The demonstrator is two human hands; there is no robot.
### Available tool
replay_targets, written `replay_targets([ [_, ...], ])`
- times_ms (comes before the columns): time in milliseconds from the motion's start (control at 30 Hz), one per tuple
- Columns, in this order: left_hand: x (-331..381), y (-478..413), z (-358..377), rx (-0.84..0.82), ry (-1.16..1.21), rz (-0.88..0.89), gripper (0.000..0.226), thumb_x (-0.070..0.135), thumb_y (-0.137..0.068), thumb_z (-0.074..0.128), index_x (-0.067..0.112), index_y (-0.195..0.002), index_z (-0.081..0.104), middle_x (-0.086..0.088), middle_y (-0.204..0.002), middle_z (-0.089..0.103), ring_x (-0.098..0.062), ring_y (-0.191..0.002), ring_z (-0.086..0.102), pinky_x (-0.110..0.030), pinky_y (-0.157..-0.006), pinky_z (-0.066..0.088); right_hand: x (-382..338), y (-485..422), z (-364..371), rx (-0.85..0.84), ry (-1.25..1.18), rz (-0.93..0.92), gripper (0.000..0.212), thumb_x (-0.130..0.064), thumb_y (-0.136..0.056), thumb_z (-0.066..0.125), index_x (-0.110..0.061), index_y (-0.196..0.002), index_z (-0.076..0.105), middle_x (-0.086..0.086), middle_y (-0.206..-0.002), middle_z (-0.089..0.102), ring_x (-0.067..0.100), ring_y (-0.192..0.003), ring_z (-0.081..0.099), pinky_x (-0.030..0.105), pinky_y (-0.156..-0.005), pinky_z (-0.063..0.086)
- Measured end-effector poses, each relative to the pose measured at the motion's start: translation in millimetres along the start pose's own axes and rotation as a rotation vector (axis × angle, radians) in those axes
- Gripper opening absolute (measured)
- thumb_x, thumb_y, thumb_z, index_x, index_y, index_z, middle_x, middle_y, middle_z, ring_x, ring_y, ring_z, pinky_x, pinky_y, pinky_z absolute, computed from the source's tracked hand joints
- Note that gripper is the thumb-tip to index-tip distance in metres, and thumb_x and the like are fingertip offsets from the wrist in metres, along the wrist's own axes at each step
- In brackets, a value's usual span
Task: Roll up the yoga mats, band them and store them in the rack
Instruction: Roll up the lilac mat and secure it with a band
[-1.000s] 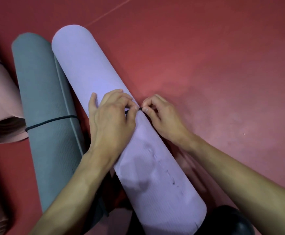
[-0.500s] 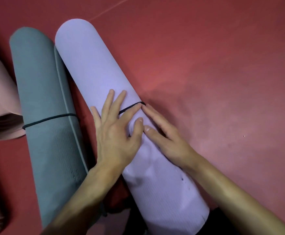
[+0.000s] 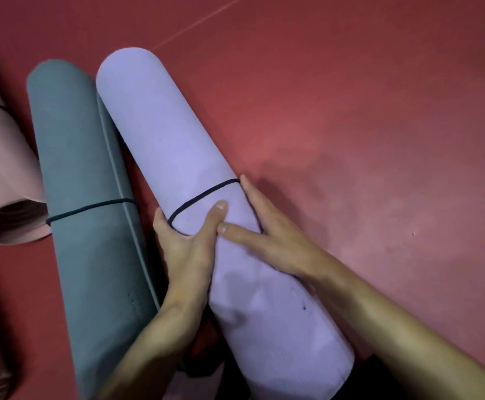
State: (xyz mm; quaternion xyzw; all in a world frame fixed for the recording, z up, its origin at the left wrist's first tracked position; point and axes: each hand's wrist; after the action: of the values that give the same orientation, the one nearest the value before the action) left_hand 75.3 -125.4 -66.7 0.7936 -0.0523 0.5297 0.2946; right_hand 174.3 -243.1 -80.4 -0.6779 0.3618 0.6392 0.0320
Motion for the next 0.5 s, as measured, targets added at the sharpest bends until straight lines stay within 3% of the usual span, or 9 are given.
replay_targets([
  [100, -4, -6, 6, 0.007, -0.086, 0.026, 0.130, 0.082, -0.045, 0.087, 0.042, -0.155, 0.030, 0.007, -0.148, 0.055, -0.012, -0.131, 0.059, -0.043, -0.109, 0.051, 11, 8, 4, 0.031, -0.064, -0.056, 0.092, -0.058, -0.090, 0.069, -0.041, -0.165, 0.019, -0.029, -0.168, 0.018, -0.015, -0.150, 0.015, 0.033, -0.129, 0.019],
  [133, -6, -4, 8, -0.002, -0.125, 0.051, 0.130, 0.082, -0.048, 0.085, 0.044, -0.157, 0.026, 0.006, -0.156, 0.047, -0.013, -0.141, 0.050, -0.043, -0.116, 0.045, 14, 12, 3, 0.039, -0.068, -0.075, 0.087, -0.052, -0.092, 0.070, -0.043, -0.163, 0.021, -0.029, -0.168, 0.017, -0.016, -0.150, 0.014, 0.032, -0.129, 0.019],
  [200, -6, 5, 16, -0.083, -0.222, 0.122, 0.115, 0.068, -0.075, 0.080, 0.045, -0.163, 0.011, 0.006, -0.172, 0.017, -0.003, -0.156, 0.017, -0.034, -0.126, 0.023, 16, 17, -7, 0.045, -0.030, -0.129, 0.077, -0.038, -0.097, 0.066, -0.043, -0.160, 0.022, -0.026, -0.170, 0.012, -0.015, -0.151, 0.009, 0.028, -0.130, 0.014],
  [267, -5, 21, 30, -0.216, -0.393, 0.264, 0.080, 0.058, -0.099, 0.053, 0.052, -0.161, 0.004, 0.012, -0.173, -0.013, 0.003, -0.155, -0.009, -0.025, -0.125, 0.008, 17, 14, -20, 0.097, 0.136, -0.244, 0.071, -0.033, -0.098, 0.054, -0.037, -0.161, 0.023, -0.016, -0.172, 0.010, -0.007, -0.156, 0.004, 0.026, -0.129, 0.010],
  [333, -5, 33, 43, -0.335, -0.538, 0.542, 0.060, 0.060, -0.105, 0.028, 0.047, -0.160, 0.008, 0.014, -0.173, -0.009, -0.007, -0.158, -0.017, -0.034, -0.129, 0.004, 20, 7, -37, 0.175, 0.264, -0.332, 0.068, -0.033, -0.095, 0.040, -0.028, -0.161, 0.029, -0.005, -0.173, 0.014, 0.004, -0.159, 0.005, 0.031, -0.130, 0.009],
  [400, -15, 40, 49, -0.390, -0.536, 0.717, 0.062, 0.054, -0.108, 0.028, 0.030, -0.163, 0.014, 0.009, -0.174, 0.007, -0.011, -0.160, -0.005, -0.044, -0.131, 0.011, 22, 3, -54, 0.225, 0.311, -0.249, 0.072, -0.050, -0.094, 0.037, -0.032, -0.163, 0.027, -0.009, -0.173, 0.012, -0.001, -0.158, 0.004, 0.029, -0.130, 0.011],
  [433, -22, 42, 50, -0.375, -0.480, 0.728, 0.063, 0.049, -0.108, 0.036, 0.026, -0.163, 0.017, 0.006, -0.174, 0.009, -0.011, -0.161, -0.001, -0.042, -0.131, 0.011, 23, 4, -61, 0.235, 0.333, -0.181, 0.079, -0.063, -0.091, 0.039, -0.036, -0.164, 0.023, -0.015, -0.173, 0.009, -0.006, -0.156, 0.002, 0.025, -0.128, 0.011],
  [500, -34, 43, 50, -0.329, -0.362, 0.554, 0.066, 0.049, -0.105, 0.044, 0.033, -0.162, 0.014, 0.012, -0.174, 0.004, -0.002, -0.159, -0.001, -0.032, -0.130, 0.007, 27, 7, -74, 0.239, 0.330, -0.090, 0.101, -0.082, -0.079, 0.050, -0.040, -0.165, 0.016, -0.025, -0.170, 0.007, -0.013, -0.153, 0.003, 0.020, -0.123, 0.013],
])
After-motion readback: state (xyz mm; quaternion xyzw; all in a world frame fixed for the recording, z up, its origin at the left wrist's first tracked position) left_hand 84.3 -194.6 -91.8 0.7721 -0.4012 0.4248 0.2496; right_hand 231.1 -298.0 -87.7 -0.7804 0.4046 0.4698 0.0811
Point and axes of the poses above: each hand's wrist, its own y-axis away from the middle knuckle, its own z-axis out of the palm, x = y × z
